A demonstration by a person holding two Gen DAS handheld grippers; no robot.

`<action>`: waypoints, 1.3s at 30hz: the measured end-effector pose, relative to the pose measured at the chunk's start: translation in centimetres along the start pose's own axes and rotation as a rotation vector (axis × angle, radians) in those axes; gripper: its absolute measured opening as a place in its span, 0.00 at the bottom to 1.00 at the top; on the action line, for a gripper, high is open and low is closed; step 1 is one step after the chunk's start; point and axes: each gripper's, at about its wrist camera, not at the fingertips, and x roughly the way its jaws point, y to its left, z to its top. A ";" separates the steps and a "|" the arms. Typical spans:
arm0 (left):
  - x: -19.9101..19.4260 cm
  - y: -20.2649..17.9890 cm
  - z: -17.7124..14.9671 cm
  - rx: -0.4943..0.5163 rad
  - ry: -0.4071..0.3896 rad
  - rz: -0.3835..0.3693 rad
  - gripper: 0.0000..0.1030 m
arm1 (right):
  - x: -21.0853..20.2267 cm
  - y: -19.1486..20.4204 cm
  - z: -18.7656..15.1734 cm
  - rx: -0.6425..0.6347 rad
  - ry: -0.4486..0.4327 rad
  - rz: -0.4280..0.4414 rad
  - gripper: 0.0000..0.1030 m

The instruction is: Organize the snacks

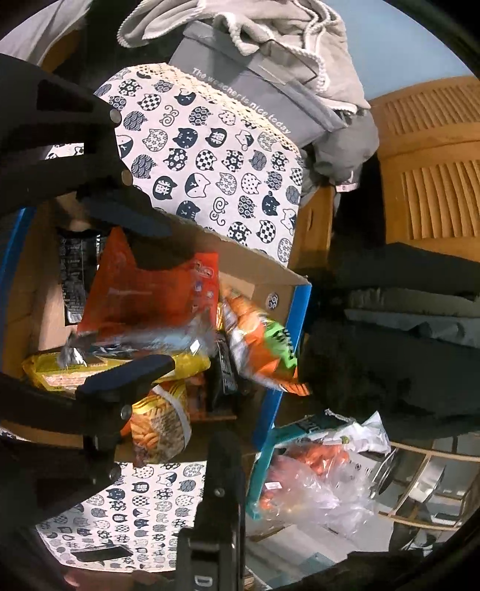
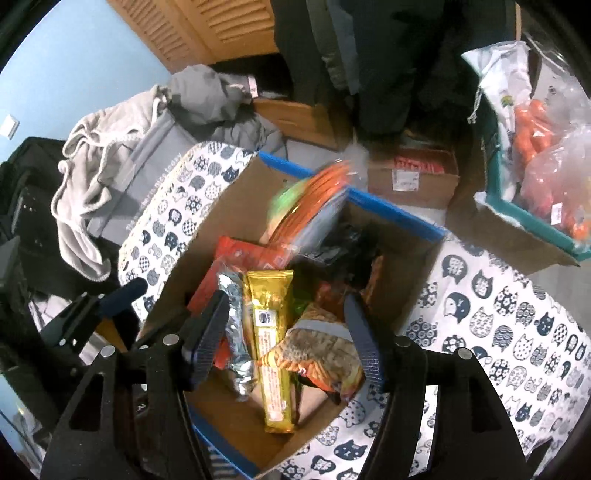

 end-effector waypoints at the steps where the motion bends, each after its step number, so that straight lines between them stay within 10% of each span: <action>1: -0.3 -0.2 0.0 0.007 -0.005 0.001 0.69 | -0.5 0.0 -0.1 -0.002 -0.008 0.000 0.65; 39: -7.7 -5.2 -1.6 0.154 -0.094 0.059 0.88 | -10.4 -2.9 -9.1 -0.155 -0.249 -0.214 0.77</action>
